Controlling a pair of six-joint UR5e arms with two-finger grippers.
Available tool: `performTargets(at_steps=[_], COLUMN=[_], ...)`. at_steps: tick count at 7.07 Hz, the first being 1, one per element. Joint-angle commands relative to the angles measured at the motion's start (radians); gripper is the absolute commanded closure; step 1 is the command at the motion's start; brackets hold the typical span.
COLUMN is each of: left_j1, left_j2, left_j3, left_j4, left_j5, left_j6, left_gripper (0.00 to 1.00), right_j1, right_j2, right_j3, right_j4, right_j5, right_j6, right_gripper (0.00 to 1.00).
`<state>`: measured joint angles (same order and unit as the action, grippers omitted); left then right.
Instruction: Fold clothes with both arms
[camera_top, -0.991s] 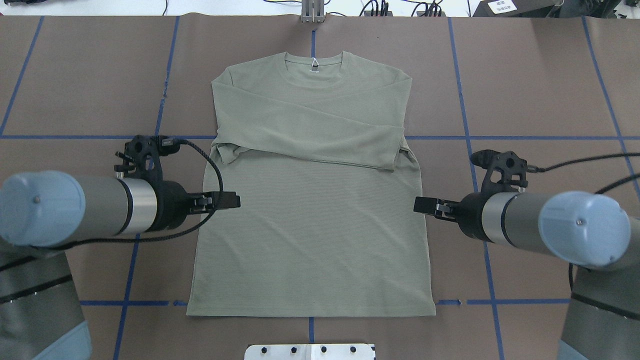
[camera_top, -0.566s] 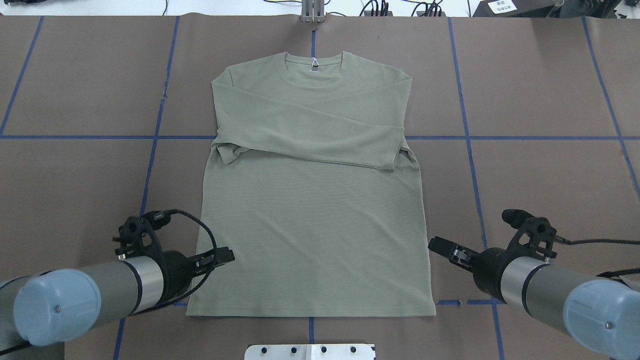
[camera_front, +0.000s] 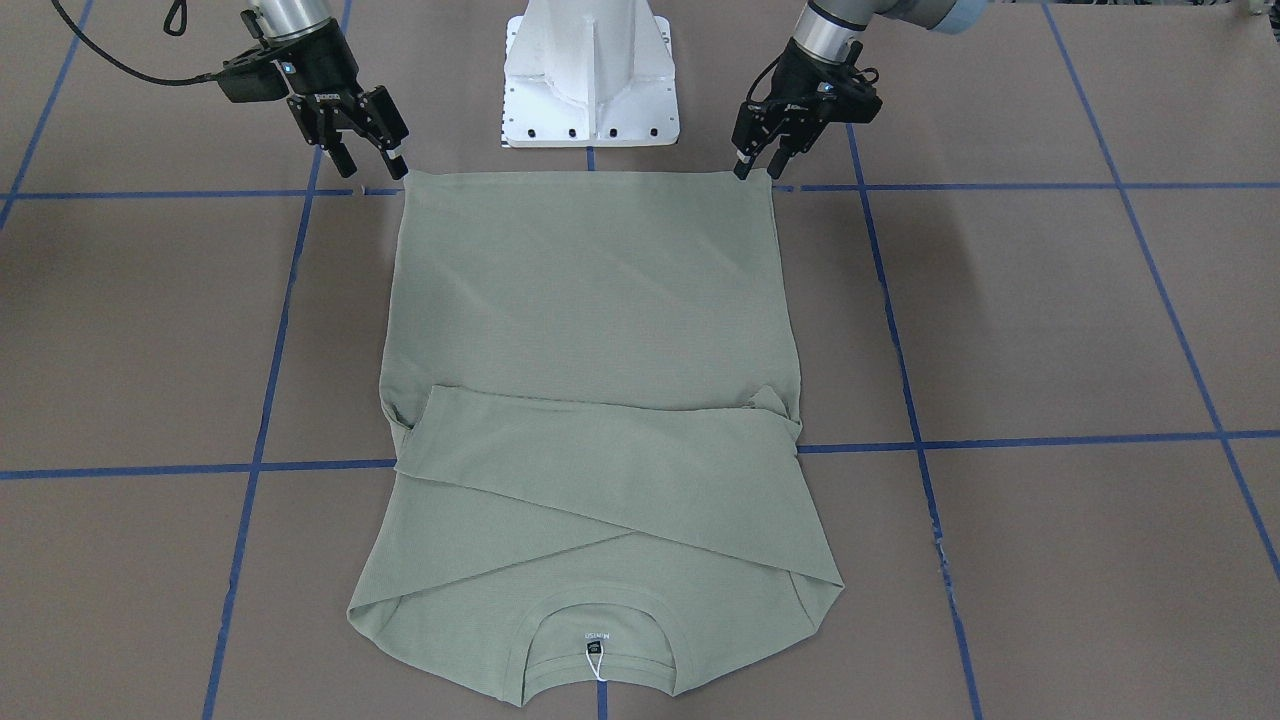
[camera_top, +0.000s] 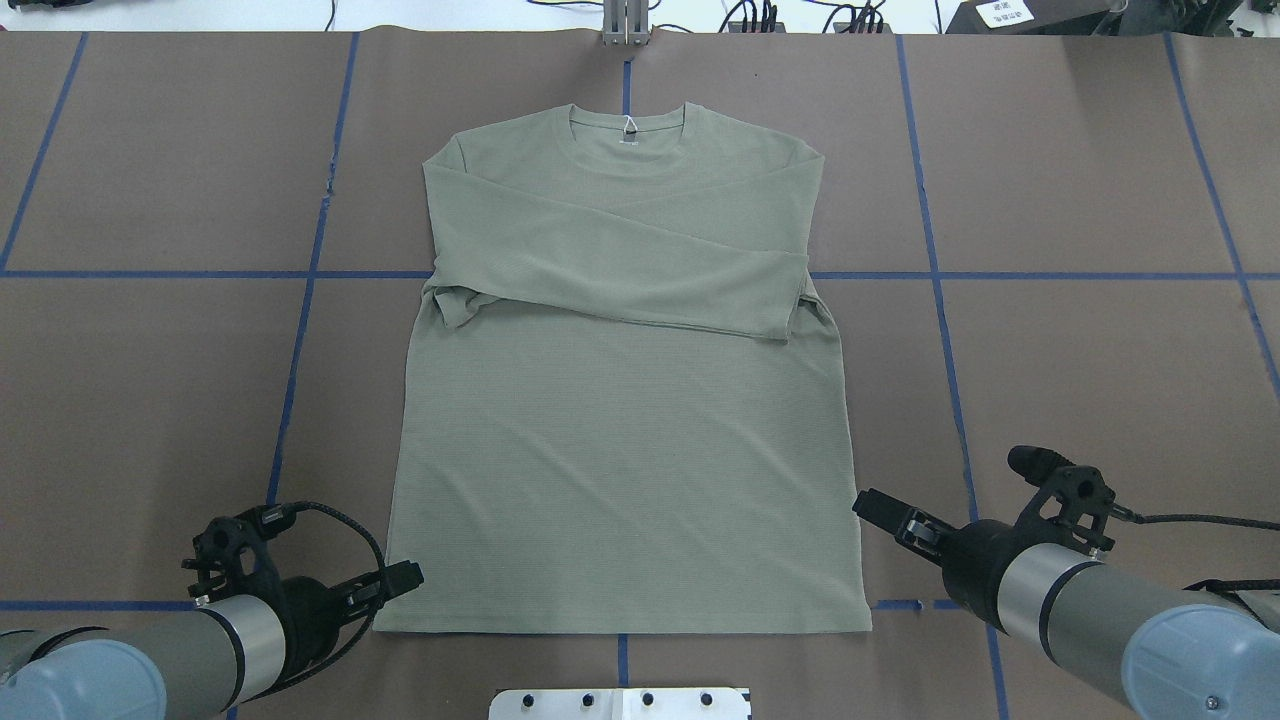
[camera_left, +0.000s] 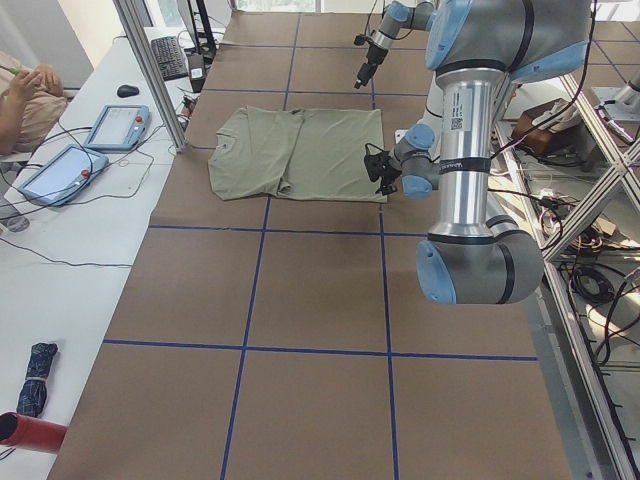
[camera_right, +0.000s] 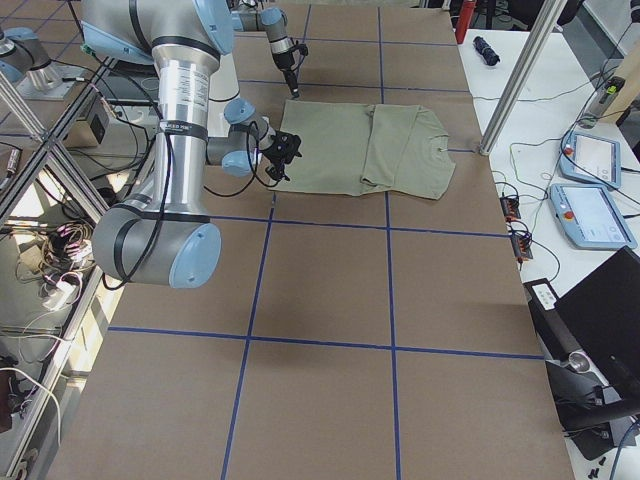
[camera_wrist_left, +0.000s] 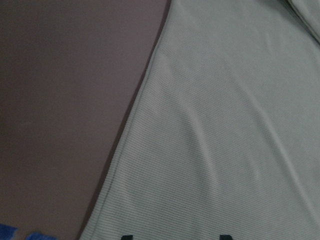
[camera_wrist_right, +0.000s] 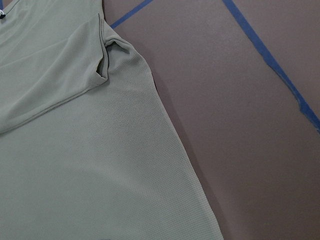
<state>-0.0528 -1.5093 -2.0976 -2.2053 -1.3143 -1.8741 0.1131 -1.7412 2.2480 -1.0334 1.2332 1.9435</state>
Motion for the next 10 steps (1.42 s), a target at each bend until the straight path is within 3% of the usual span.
performTargets(at_steps=[1,10], left_j1=[0.031,0.053], left_j2=[0.023,0.006], left_j3=[0.007,0.045], left_j4=[-0.001,-0.001], left_j5=[0.004,0.001], left_j6=[0.000,0.003], left_gripper=[0.34,0.39], right_j1=[-0.001,-0.006], right_j2=[-0.001,-0.001], right_j3=[-0.001,-0.002], right_j4=[-0.001,-0.001], right_j5=[-0.006,-0.020], right_j6=[0.002,0.002], right_gripper=[0.04,0.02])
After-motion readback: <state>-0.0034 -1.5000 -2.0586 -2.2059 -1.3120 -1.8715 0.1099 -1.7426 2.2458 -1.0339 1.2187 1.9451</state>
